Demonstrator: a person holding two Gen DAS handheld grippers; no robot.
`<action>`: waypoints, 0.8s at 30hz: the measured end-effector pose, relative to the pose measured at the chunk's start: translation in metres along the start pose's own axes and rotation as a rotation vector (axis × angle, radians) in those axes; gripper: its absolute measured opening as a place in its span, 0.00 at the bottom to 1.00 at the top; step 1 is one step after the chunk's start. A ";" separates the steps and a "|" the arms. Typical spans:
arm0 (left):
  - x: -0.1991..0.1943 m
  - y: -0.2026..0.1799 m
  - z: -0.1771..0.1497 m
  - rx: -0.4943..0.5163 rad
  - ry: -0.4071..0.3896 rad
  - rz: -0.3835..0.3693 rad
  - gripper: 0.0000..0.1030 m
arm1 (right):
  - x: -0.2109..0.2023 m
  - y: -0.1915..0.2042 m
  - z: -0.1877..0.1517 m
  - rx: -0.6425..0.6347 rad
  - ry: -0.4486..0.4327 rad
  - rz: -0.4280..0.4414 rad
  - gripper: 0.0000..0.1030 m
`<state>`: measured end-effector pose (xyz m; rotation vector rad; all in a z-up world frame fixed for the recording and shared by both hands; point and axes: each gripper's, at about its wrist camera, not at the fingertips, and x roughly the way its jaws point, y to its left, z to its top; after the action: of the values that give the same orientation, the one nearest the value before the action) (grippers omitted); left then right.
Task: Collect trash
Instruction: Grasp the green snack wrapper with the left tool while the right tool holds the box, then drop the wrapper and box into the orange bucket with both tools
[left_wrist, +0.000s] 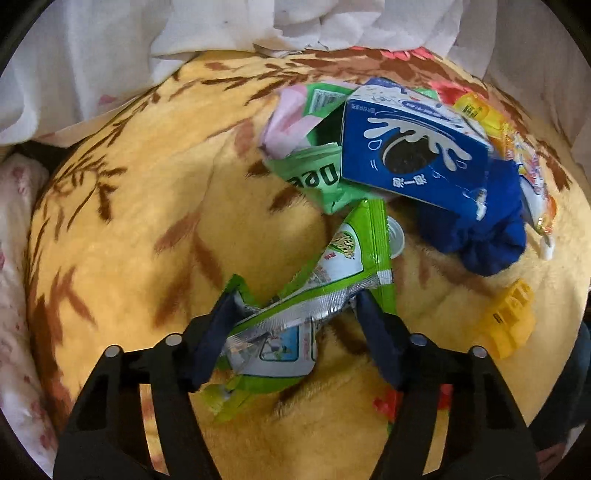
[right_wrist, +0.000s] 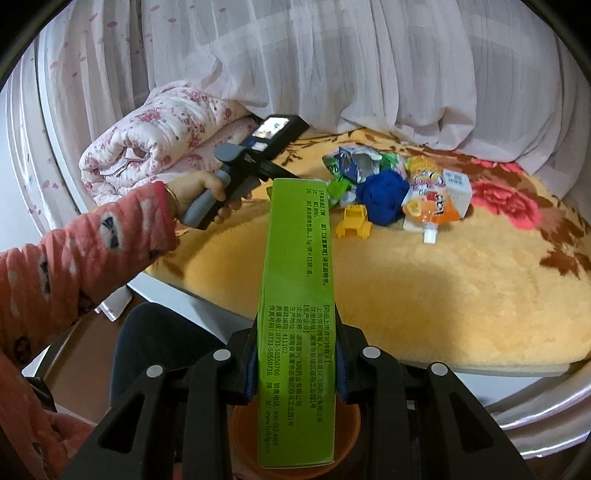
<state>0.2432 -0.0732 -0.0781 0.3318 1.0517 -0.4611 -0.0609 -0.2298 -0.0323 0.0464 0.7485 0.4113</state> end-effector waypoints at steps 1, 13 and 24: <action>-0.006 0.000 -0.004 -0.008 -0.013 0.003 0.61 | 0.001 0.000 -0.002 0.001 0.004 0.002 0.30; -0.143 -0.013 -0.081 -0.069 -0.286 -0.099 0.54 | 0.004 0.010 -0.028 -0.027 0.041 -0.006 0.30; -0.143 -0.093 -0.202 0.018 -0.168 -0.333 0.54 | 0.029 0.009 -0.062 -0.022 0.168 -0.021 0.30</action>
<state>-0.0152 -0.0281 -0.0488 0.1296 0.9415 -0.7839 -0.0869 -0.2166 -0.0950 -0.0174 0.9092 0.4066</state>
